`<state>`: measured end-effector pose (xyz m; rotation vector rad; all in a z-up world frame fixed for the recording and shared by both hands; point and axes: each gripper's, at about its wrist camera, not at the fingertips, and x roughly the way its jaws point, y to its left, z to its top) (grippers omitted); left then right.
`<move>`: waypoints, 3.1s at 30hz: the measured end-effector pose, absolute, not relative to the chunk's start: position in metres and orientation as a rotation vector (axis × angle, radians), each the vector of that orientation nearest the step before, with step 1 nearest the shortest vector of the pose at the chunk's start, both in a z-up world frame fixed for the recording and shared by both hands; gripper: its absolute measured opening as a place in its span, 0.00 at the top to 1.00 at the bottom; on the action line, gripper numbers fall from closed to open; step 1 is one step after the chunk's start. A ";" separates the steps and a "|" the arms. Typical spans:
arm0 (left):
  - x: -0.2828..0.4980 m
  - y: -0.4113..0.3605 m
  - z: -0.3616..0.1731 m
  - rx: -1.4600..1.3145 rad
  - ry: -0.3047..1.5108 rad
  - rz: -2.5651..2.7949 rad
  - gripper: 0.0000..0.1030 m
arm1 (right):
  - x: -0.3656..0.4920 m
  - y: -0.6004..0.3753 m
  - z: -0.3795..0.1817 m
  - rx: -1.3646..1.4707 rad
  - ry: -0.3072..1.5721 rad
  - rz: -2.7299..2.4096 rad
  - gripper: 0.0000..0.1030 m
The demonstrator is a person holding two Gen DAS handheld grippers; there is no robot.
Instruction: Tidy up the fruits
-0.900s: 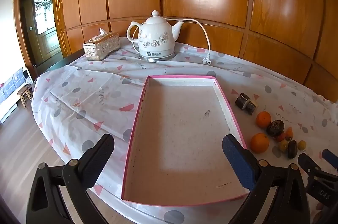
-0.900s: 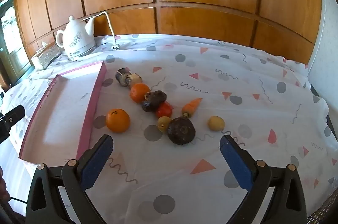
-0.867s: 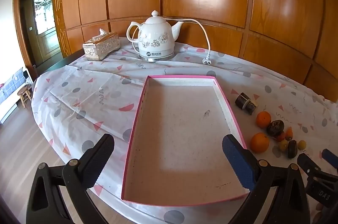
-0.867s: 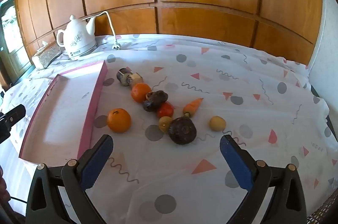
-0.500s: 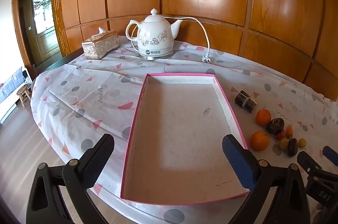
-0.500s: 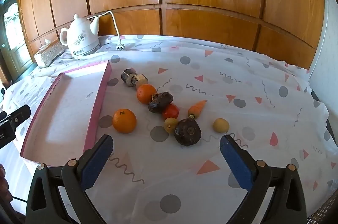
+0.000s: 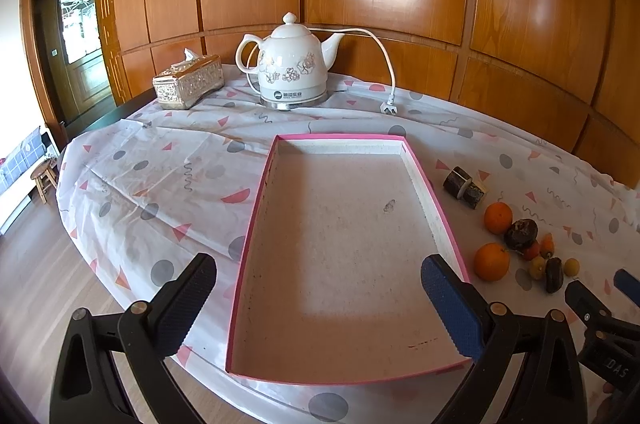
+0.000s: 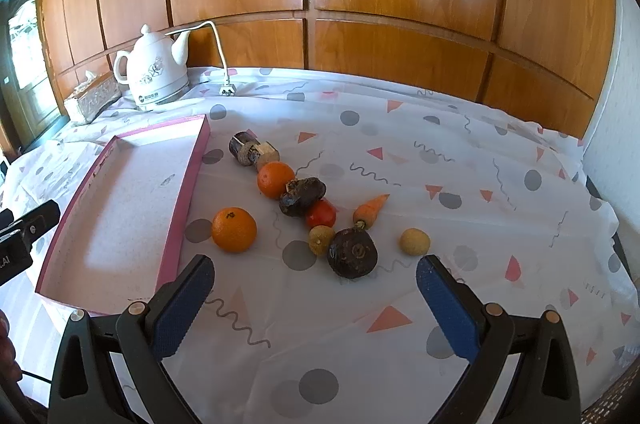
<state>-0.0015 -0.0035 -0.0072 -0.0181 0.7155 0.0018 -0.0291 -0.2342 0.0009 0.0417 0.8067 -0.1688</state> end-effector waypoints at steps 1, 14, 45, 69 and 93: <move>-0.001 -0.003 -0.007 -0.019 0.717 0.001 0.00 | -0.029 -0.234 0.001 0.040 0.806 -0.168 0.00; 0.001 -0.005 -0.007 -0.022 0.722 -0.006 0.00 | -0.028 -0.231 0.002 0.026 0.806 -0.158 0.00; -0.003 -0.011 -0.002 -0.017 0.711 -0.028 0.00 | -0.031 -0.238 0.007 0.023 0.782 -0.180 0.00; -0.004 -0.015 -0.005 -0.007 0.720 -0.053 0.00 | -0.028 -0.248 0.004 0.024 0.803 -0.163 0.00; 0.016 -0.054 -0.011 0.033 0.793 -0.359 0.00 | -0.016 -0.378 0.024 -0.012 0.881 -0.328 0.00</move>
